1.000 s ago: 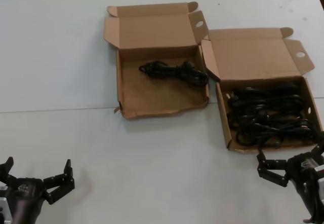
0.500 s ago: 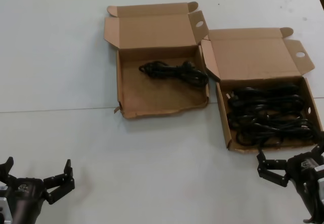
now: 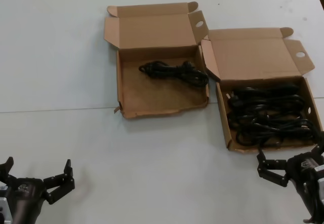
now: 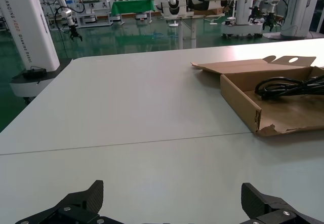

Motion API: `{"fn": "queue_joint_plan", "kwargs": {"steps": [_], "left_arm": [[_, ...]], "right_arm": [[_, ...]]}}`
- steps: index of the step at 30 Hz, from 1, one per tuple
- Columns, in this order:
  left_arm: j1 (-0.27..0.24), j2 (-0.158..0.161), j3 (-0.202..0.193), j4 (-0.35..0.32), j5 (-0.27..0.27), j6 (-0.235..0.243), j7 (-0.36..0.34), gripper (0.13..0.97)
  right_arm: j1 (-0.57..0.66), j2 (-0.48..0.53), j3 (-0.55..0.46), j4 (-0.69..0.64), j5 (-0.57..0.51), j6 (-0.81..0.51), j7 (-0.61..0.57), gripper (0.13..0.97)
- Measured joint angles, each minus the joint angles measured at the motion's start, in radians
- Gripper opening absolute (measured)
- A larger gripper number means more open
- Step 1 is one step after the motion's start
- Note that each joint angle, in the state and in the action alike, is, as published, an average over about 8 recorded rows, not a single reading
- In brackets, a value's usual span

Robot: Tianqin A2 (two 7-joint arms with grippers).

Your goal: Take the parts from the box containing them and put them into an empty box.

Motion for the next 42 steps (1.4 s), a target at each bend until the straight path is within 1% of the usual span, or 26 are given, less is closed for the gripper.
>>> {"fn": "queue_joint_plan", "kwargs": {"steps": [42], "left_arm": [[0.000, 0.000, 0.000, 0.000, 0.000, 0.000, 0.000, 0.966]], "right_arm": [[0.000, 0.000, 0.000, 0.000, 0.000, 0.000, 0.000, 0.966]]}}
